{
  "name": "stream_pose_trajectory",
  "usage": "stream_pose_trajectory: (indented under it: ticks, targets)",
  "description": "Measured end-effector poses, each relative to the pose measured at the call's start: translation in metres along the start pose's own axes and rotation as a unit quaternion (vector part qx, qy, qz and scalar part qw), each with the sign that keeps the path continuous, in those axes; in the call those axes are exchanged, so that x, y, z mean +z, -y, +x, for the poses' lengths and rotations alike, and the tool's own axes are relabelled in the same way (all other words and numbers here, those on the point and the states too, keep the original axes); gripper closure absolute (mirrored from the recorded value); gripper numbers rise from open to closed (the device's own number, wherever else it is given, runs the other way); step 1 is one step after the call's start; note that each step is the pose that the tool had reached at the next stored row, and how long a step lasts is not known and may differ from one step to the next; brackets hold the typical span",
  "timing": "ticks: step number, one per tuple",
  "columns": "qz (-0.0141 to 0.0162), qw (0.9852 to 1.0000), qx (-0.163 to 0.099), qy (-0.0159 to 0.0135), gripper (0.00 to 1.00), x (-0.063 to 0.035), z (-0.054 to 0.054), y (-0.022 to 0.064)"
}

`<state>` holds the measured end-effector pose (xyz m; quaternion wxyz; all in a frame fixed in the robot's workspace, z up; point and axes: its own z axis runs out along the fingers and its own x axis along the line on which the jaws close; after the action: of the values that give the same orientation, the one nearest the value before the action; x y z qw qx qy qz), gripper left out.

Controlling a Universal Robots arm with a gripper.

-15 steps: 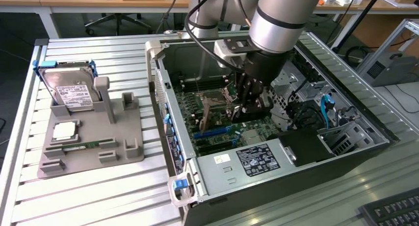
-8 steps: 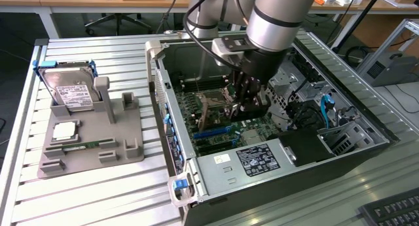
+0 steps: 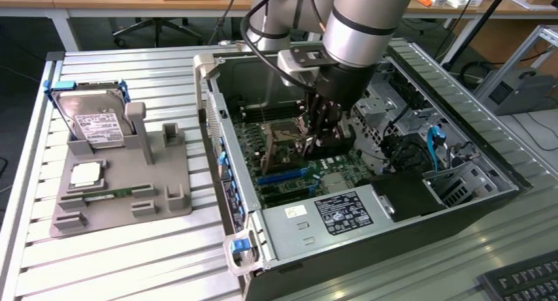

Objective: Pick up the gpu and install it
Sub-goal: 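Insert the gpu into the slot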

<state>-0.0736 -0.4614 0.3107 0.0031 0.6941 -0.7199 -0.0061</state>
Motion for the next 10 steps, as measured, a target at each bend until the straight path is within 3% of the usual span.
stream_pose_trajectory:
  ticks: [10]
  targets:
    - [0.0000, 1.0000, 0.000, -0.0001, 0.73, 0.0042, -0.0093, -0.0077]
